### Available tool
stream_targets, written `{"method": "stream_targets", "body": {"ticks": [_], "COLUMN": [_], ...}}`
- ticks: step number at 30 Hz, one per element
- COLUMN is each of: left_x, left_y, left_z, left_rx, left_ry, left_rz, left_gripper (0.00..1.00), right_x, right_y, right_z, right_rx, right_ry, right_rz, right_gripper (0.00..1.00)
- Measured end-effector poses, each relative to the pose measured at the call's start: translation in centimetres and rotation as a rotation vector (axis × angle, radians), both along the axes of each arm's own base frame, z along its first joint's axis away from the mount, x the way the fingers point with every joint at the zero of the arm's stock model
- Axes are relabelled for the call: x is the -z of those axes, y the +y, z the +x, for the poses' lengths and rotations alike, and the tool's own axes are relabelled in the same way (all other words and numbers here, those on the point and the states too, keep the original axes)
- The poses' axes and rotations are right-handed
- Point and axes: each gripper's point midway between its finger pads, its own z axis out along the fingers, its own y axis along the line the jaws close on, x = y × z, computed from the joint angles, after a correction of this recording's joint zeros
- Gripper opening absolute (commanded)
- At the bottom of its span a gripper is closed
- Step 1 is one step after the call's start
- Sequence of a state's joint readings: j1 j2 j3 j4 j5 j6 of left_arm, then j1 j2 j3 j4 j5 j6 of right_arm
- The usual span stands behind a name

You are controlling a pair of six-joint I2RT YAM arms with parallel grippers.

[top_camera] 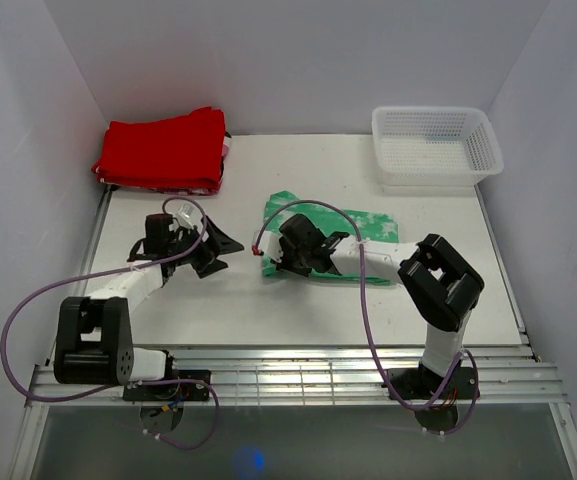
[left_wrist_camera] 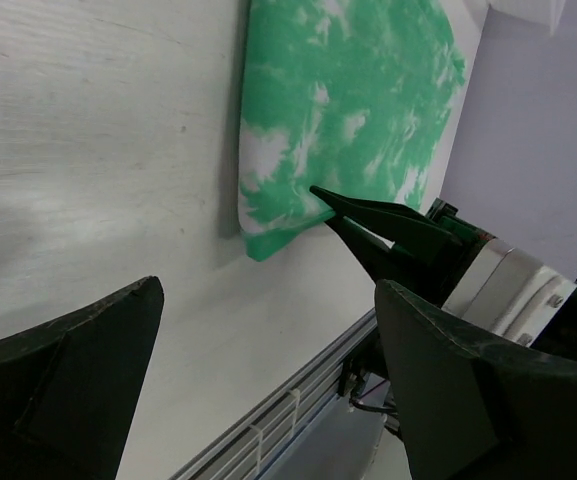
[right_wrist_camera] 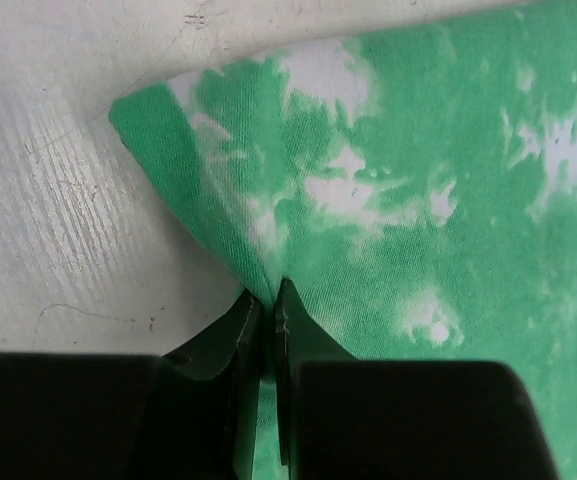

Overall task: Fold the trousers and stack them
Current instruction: Neatly place the folded trousers to the corner

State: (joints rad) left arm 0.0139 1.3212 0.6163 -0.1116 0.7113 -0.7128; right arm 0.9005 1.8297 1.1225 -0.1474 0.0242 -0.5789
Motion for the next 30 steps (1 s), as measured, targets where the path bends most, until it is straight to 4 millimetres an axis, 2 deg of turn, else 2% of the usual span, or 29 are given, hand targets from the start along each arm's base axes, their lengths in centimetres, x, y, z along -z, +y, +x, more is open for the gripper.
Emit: {"method": "stream_targets", "body": {"ticks": [3,8,18,21,24,25,30], "left_x": [0.9,2.9,4.5,4.4,4.5,4.6,5.8], "left_y": [-2.8,-6.2,-9.8,-11.0,-11.7,-11.9,-13.1], "left_z": [-0.1,-0.3,3.5,4.7,5.4,5.7,6.2], "left_rx": [0.031,0.031,-0.065,-0.073,-0.075,-0.075,-0.068], "left_ry": [0.005,0.041,0.037,0.036,0.041,0.051,0.104], "left_rz": [-0.027,-0.036,-0.087,-0.110,-0.126,-0.133,-0.180], "left_gripper": [0.98,0.98,0.98,0.97,0.86,0.77,0.50], "right_x": [-0.2,-0.7,-3.0,-3.6,-3.9,-3.8,-3.3], "right_y": [0.2,0.3,1.2,2.0,2.7,2.8,3.1], "right_z": [0.0,0.3,1.3,1.2,1.1,1.1,1.3], "right_rx": [0.032,0.097,0.257,0.277,0.292,0.302,0.354], "right_ry": [0.048,0.137,0.340,0.378,0.411,0.420,0.451], "right_rz": [0.045,0.119,0.319,0.365,0.397,0.404,0.416], "right_gripper": [0.08,0.08,0.08,0.08,0.08,0.08,0.08]}}
